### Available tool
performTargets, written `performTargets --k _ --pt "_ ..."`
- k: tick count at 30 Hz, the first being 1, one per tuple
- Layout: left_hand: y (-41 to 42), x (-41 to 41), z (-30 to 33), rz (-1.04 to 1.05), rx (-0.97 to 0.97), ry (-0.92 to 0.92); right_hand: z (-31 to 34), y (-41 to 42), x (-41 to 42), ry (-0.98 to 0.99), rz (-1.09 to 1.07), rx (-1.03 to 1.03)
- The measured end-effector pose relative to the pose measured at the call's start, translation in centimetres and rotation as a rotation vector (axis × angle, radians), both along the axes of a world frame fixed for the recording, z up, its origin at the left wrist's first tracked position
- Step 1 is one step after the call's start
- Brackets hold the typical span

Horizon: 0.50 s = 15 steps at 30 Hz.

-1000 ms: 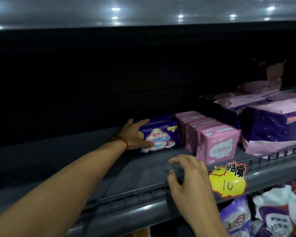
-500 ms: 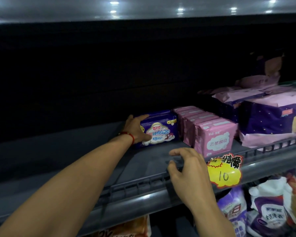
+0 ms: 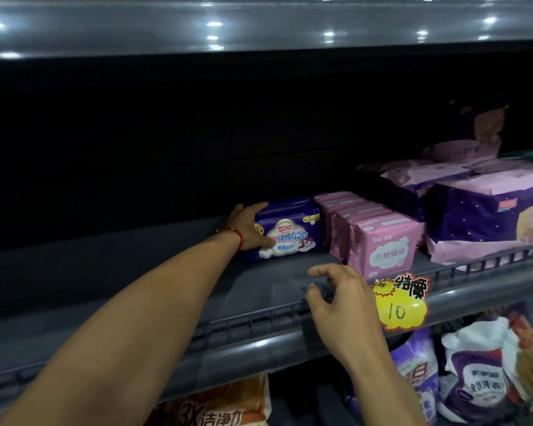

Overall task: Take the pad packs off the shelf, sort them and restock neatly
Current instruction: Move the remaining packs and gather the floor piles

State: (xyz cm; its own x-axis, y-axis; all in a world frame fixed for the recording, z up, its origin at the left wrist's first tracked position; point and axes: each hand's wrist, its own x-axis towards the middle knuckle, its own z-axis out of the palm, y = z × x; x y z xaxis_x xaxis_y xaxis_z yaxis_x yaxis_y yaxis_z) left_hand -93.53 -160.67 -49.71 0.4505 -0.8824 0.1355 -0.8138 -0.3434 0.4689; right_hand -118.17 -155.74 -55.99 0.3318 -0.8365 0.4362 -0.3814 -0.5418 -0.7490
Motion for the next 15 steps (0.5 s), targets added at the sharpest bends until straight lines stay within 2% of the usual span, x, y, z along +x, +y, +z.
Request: performTargets --k 15 --pt "-1.1 -0.6 -0.5 0.019 -0.048 0.029 -0.1 -0.1 -0.8 -0.022 0.023 0.023"
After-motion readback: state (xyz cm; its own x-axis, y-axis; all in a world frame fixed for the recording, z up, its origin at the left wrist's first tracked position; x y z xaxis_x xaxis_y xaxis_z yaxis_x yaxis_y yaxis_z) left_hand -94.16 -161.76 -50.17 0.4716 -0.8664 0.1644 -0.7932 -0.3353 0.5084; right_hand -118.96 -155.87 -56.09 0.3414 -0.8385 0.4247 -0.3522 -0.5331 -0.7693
